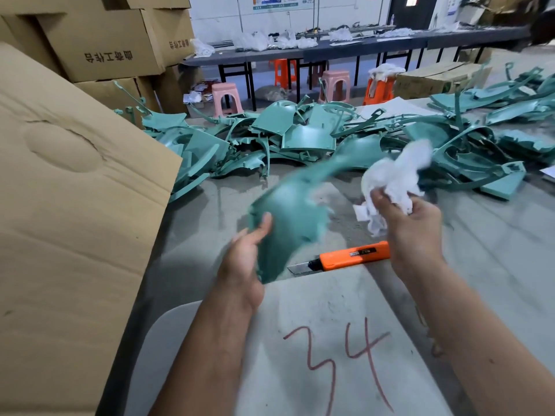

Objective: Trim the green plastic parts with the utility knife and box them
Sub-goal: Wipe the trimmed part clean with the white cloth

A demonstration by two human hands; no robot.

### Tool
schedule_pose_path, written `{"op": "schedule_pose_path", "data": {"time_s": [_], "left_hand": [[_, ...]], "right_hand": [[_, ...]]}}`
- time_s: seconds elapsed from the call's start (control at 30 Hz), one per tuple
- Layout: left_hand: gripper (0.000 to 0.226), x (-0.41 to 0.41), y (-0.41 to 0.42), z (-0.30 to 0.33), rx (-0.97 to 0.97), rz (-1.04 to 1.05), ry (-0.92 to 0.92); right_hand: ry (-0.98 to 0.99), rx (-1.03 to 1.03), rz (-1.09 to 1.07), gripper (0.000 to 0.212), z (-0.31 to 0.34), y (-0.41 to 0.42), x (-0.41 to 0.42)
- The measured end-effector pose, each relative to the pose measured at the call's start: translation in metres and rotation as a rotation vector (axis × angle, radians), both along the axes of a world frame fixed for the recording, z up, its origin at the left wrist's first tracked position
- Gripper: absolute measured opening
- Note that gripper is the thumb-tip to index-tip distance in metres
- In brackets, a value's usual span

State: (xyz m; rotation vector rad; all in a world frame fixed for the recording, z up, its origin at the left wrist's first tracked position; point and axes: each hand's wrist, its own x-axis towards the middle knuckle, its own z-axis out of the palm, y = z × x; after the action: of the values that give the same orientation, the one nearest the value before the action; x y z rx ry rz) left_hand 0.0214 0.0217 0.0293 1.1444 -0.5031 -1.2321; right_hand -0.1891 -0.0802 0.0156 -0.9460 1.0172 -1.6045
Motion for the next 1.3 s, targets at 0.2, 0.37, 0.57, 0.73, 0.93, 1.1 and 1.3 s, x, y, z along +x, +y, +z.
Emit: {"op": "schedule_pose_path", "data": {"time_s": [0.2,0.37,0.57,0.73,0.93,1.1,1.3], "left_hand": [[0.025,0.041,0.008,0.0,-0.12,0.135,-0.21],[0.021,0.031,0.009,-0.001,-0.31,-0.009,-0.449],[0.017,0.028,0.016,0.001,-0.45,0.125,-0.684],[0.02,0.015,0.014,-0.002,-0.556,0.251,-0.914],[0.022,-0.001,0.013,-0.004,-0.581,0.398,-1.375],[0.03,-0.017,0.011,-0.003,-0.568,0.45,-1.607],[0.044,-0.011,0.013,-0.003,-0.701,0.449,-1.51]], "right_hand": [[-0.147,-0.004,-0.186,0.023,0.0,-0.011,-0.009],[0.028,0.002,0.131,0.052,-0.008,-0.007,-0.001],[0.569,-0.161,-0.051,0.045,-0.007,-0.006,-0.005],[0.802,-0.47,-0.209,0.034,0.013,0.014,0.005],[0.742,-0.757,0.027,0.019,0.02,0.051,0.043],[0.708,-0.865,0.104,0.022,0.024,0.071,0.052],[0.695,-1.014,0.239,0.02,0.019,0.072,0.055]]}}
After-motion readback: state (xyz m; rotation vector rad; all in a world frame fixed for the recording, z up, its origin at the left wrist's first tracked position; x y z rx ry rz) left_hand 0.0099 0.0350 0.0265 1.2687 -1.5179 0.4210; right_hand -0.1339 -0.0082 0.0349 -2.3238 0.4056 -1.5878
